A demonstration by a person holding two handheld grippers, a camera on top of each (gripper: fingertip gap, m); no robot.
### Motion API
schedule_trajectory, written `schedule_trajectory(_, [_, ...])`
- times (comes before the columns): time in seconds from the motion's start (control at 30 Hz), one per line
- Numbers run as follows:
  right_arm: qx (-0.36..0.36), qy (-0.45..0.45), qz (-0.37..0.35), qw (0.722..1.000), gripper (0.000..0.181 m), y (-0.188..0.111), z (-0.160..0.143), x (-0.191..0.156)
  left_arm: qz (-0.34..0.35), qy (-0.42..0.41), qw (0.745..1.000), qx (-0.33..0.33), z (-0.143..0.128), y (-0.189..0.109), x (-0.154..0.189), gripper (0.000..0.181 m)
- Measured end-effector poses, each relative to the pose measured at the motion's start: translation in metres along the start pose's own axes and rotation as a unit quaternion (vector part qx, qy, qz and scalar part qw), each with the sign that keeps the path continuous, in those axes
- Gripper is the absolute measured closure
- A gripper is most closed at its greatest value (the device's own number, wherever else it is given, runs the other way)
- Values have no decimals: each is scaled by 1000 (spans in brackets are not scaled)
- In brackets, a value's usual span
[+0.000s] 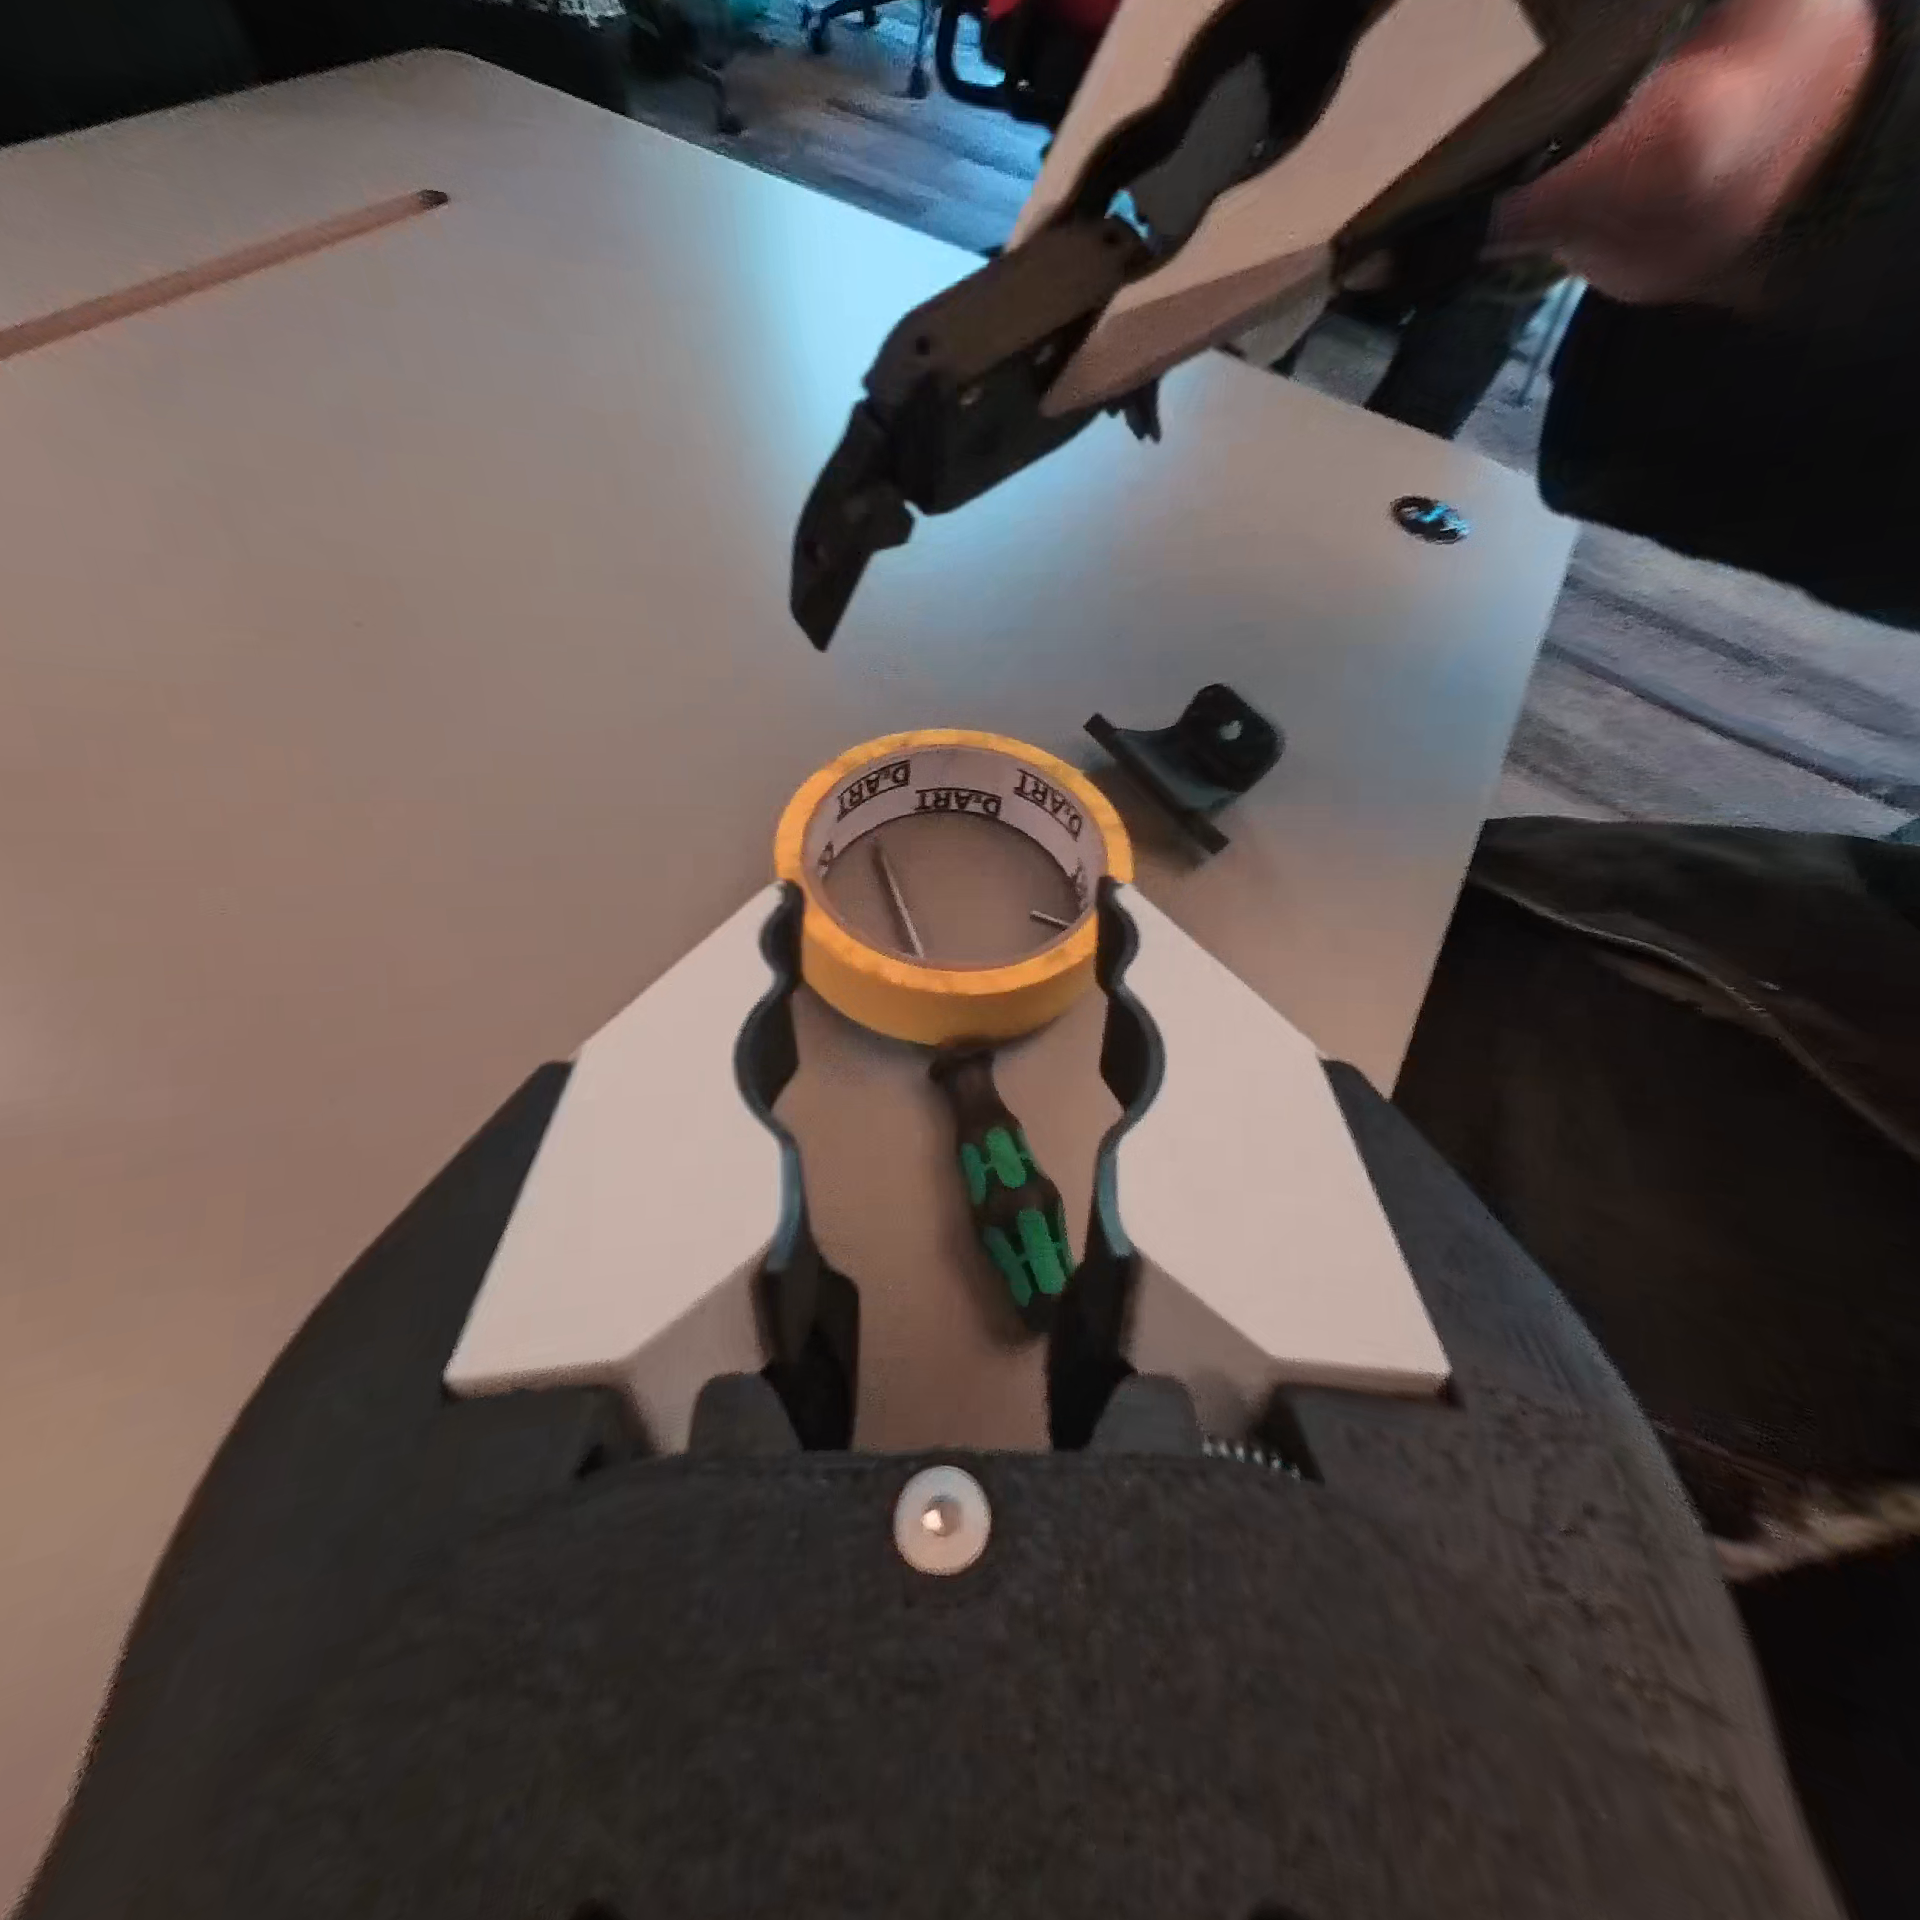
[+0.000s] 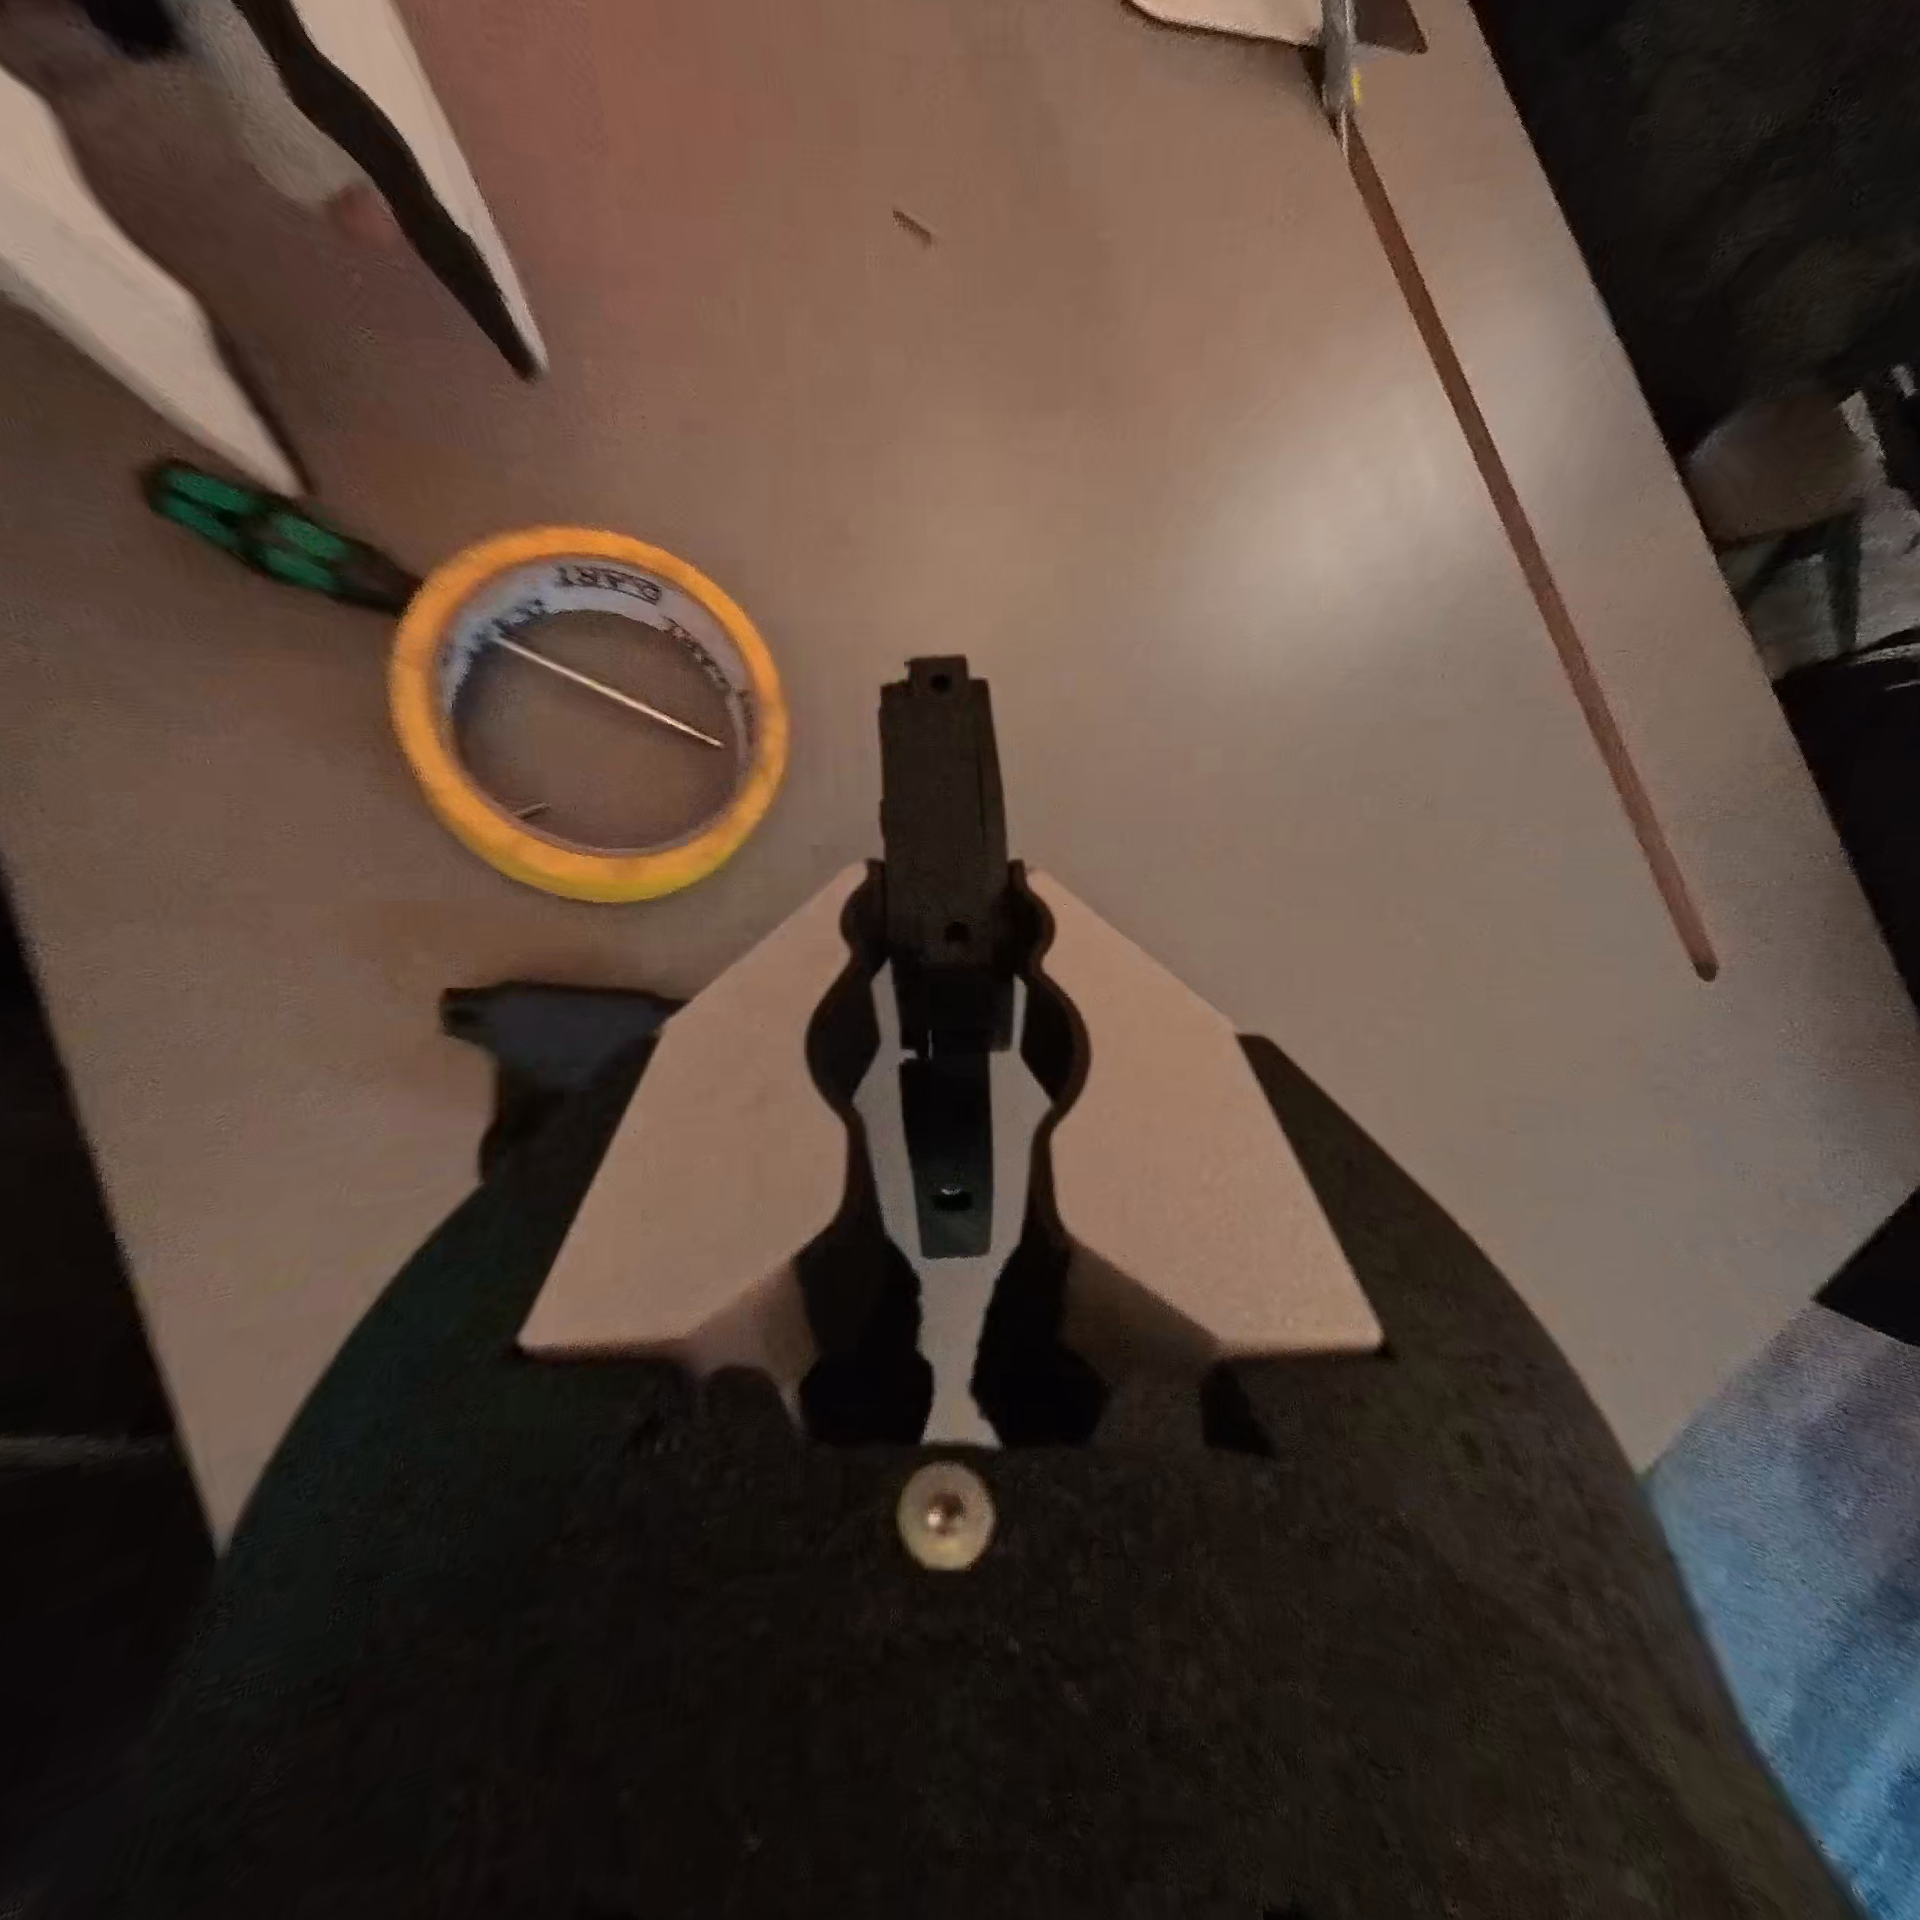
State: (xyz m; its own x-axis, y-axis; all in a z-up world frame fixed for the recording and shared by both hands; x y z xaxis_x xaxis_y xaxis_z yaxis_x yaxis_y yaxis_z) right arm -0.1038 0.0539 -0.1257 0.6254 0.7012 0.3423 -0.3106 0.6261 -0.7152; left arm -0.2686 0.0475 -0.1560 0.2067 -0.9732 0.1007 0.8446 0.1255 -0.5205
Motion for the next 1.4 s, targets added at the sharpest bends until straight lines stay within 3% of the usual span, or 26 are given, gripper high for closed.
schedule_trajectory(0.1, [20,27,43,998,160,11,12,-8,18,36,999,-32,-8,18,0,85])
schedule_trajectory(0.17, [67,60,87,992,160,-5,28,-25,16,52,998,-43,-10,30,-3,76])
schedule_trajectory(0.27, [43,122,135,982,160,-19,17,-40,-22,59,996,-60,-13,44,0,70])
schedule_trajectory(0.37, [19,129,109,985,160,-16,-7,-43,-38,97,990,-93,-15,56,0,69])
schedule_trajectory(0.5, [48,198,97,974,160,-41,-14,-50,-59,124,981,-136,-22,70,1,72])
schedule_trajectory(0.67, [64,278,26,958,160,-56,-38,-72,-22,172,973,-151,-25,74,-1,81])
schedule_trajectory(0.97, [61,218,-52,973,160,-63,-23,-63,13,128,989,-79,7,62,-15,82])
schedule_trajectory(1.2, [76,259,-1,963,160,-52,-24,-66,118,66,985,-104,8,67,-104,82])
schedule_trajectory(1.4, [78,264,-20,961,160,-53,-27,-58,134,54,981,-128,8,100,-148,82])
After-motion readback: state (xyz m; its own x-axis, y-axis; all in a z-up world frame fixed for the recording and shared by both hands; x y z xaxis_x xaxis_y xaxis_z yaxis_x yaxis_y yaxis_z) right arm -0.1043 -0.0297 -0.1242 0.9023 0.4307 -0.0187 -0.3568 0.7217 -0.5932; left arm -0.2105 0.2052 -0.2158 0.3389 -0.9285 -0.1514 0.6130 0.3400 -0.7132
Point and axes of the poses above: each gripper's, where its closed fingertips meet, y out along the fingers, z out of its top, x = y × z across the jaws, the point moved 3 cm from there along -y, back along the fingers, and after that the axes turned 4 degrees about -x, right-handed, at the moved point
